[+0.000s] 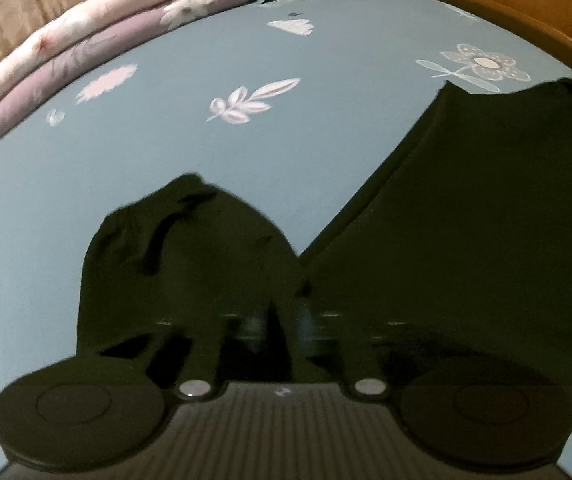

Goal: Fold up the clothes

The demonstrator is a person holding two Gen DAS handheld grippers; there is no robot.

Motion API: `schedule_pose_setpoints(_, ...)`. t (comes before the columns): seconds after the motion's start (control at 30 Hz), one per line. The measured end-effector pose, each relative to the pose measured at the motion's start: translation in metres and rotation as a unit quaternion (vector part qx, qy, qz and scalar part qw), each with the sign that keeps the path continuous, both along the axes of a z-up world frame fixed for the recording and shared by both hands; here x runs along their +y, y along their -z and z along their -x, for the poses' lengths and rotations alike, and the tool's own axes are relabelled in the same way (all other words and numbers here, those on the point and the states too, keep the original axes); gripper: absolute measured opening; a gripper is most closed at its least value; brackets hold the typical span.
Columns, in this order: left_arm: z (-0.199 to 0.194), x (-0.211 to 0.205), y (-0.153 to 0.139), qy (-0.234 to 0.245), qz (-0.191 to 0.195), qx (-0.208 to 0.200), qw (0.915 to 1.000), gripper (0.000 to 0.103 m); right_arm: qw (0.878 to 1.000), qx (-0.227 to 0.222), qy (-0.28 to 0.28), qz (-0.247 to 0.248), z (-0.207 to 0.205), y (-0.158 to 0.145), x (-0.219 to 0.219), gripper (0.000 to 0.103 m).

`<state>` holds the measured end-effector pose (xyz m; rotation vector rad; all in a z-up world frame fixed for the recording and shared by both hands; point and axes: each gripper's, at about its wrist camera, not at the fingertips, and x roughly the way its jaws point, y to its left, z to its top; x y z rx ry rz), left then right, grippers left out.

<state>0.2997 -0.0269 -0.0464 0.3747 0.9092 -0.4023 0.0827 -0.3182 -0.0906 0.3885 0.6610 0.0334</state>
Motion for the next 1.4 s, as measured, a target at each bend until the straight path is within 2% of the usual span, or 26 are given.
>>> schedule_pose_setpoints(0.07, 0.009, 0.011, -0.005, -0.002, 0.006, -0.006, 1.0, 0.002, 1.0, 0.002, 0.003, -0.004, 0.001, 0.001, -0.002, 0.086)
schedule_pose_setpoints(0.4, 0.065, 0.074, -0.031, -0.019, 0.026, -0.027, 0.9991, 0.002, 1.0, -0.009, -0.01, 0.002, 0.004, -0.006, 0.004, 0.086)
schedule_pose_setpoints(0.63, 0.12, 0.124, -0.025, -0.077, 0.046, -0.018, 0.9958, 0.002, 0.999, -0.011, -0.031, 0.005, 0.001, -0.008, 0.016, 0.086)
schedule_pose_setpoints(0.8, 0.136, 0.138, -0.022, -0.096, 0.062, -0.006, 0.9935, 0.005, 0.999, -0.012, -0.049, 0.012, -0.003, -0.01, 0.026, 0.086)
schedule_pose_setpoints(0.87, 0.135, 0.134, -0.028, -0.084, 0.066, -0.013, 0.9942, 0.008, 0.998, -0.014, -0.052, 0.016, -0.004, -0.012, 0.03, 0.086)
schedule_pose_setpoints(1.0, 0.126, 0.111, -0.043, -0.037, 0.065, -0.022, 0.997, 0.023, 0.998, -0.015, -0.059, 0.021, -0.004, -0.014, 0.033, 0.086)
schedule_pose_setpoints(1.13, 0.101, 0.083, -0.048, 0.01, 0.049, -0.015, 0.9986, 0.026, 0.997, -0.015, -0.067, 0.027, -0.008, -0.016, 0.033, 0.086)
schedule_pose_setpoints(1.2, 0.087, 0.07, -0.048, 0.025, 0.035, -0.014, 0.999, 0.031, 0.997, -0.014, -0.071, 0.033, -0.012, -0.017, 0.032, 0.087)
schedule_pose_setpoints(1.4, 0.045, 0.042, -0.034, 0.039, 0.006, 0.004, 0.9992, 0.035, 0.996, -0.005, -0.077, 0.05, -0.037, -0.016, 0.03, 0.089)
